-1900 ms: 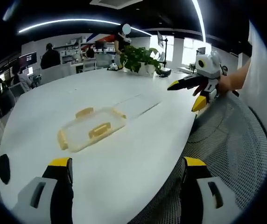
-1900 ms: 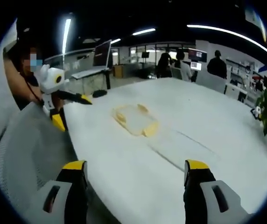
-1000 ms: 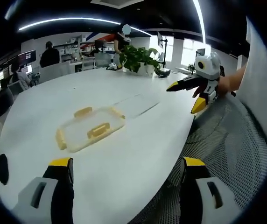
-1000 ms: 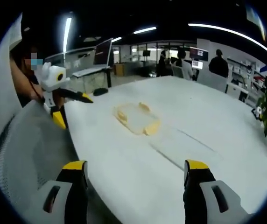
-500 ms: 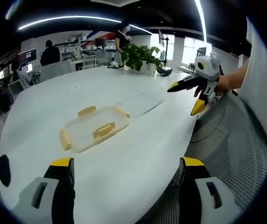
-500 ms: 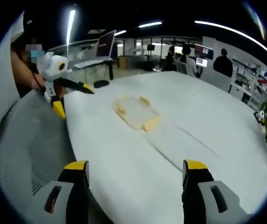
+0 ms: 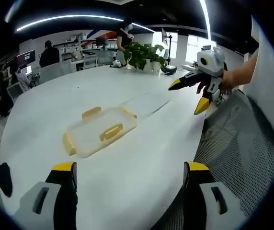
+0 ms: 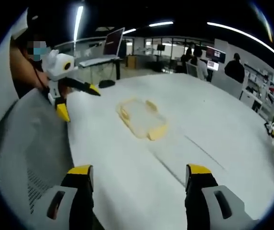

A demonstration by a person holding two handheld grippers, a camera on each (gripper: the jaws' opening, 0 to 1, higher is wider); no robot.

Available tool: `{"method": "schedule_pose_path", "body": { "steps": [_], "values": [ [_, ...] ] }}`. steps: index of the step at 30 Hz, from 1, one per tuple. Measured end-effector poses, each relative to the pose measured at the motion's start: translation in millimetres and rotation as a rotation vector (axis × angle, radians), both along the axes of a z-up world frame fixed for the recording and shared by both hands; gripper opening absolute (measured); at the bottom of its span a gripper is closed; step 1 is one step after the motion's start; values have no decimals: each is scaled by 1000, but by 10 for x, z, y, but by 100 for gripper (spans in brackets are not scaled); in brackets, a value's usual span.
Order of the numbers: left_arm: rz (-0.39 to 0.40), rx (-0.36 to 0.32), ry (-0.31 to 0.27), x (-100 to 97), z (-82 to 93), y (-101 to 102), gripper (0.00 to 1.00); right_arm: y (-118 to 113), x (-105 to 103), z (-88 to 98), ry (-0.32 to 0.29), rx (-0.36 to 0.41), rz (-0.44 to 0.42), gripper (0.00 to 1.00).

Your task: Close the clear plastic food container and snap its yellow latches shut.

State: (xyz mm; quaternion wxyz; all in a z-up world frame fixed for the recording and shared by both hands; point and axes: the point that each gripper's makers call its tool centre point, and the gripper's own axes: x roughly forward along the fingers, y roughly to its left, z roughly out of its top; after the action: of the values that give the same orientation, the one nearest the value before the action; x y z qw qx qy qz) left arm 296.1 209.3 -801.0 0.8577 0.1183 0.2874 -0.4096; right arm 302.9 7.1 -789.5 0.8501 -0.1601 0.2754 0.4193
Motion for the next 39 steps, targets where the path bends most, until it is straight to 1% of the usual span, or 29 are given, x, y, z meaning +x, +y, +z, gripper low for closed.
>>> {"method": "schedule_pose_path", "body": {
  "steps": [3,9,16,22,30,32,35,39],
  "values": [
    [-7,6,-4,41,2,12,93,-9,33,-5,4,-16,8,76],
    [-17,5,-7,113,24,23,93,13,92,17,-4,-16,18,76],
    [-31,21,-5,139,0,35,92,58,103,-10,0,-29,41,75],
    [-44,33,3,165,-38,52,92,87,138,-37,6,-37,57,74],
    [-57,49,12,222,-74,86,91,106,246,-49,4,-51,75,73],
    [-63,57,16,228,-98,103,91,110,263,-55,5,-55,78,73],
    [-97,95,19,212,-158,136,91,116,276,-61,7,-60,84,73],
    [-95,95,18,244,-156,157,90,128,301,-73,8,-64,88,73]
  ]
}}
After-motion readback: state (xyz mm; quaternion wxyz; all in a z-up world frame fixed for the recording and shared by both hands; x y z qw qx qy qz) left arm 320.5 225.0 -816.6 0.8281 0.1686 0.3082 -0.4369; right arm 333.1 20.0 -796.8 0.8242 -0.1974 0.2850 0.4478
